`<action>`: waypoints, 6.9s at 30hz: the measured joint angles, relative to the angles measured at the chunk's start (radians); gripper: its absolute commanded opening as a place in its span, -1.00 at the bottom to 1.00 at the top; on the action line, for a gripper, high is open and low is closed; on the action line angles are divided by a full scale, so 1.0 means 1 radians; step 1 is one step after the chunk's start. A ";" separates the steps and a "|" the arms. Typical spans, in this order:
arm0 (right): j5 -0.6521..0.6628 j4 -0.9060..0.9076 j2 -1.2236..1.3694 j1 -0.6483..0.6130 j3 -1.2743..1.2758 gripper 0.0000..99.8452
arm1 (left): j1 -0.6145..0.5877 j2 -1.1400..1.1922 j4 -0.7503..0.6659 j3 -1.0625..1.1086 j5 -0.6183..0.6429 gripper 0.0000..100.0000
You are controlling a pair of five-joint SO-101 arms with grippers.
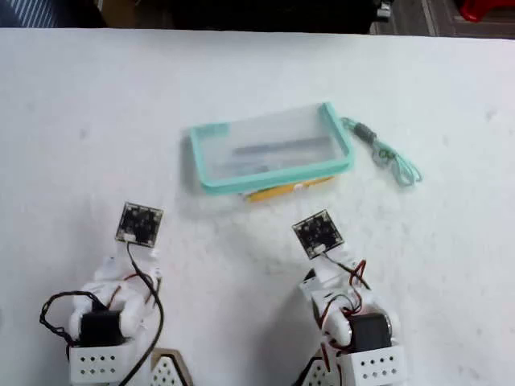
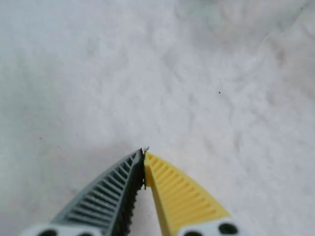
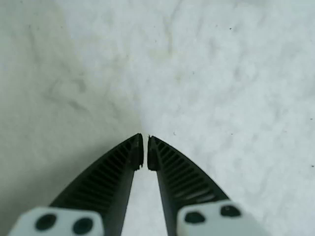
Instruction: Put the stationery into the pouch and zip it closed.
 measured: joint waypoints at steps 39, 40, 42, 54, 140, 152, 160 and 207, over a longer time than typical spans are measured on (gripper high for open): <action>0.000 0.000 0.000 0.000 0.000 -0.97 | 0.000 0.000 0.000 0.000 0.000 -0.95; 0.000 0.000 0.000 0.000 0.000 -0.97 | 0.000 0.000 0.000 0.000 0.000 -0.95; 0.000 0.000 0.000 0.000 0.000 -0.97 | 0.000 0.000 0.000 0.000 0.000 -0.95; 0.000 0.000 0.000 0.000 0.000 -0.96 | 0.000 0.000 0.000 0.000 0.000 -0.95; 0.000 0.000 0.000 0.100 0.000 -0.97 | 0.157 0.000 -0.574 -0.028 -0.018 -0.95; 0.002 -0.018 -0.002 0.057 0.000 -0.96 | 0.157 0.000 -0.574 -0.028 -0.018 -0.95; 0.000 -0.250 -0.002 0.000 0.000 -0.96 | 0.146 0.000 -0.574 -0.028 -0.018 -0.95; 0.130 -0.575 0.000 0.091 -0.002 -0.79 | 0.147 0.000 -0.574 -0.028 -0.018 -0.95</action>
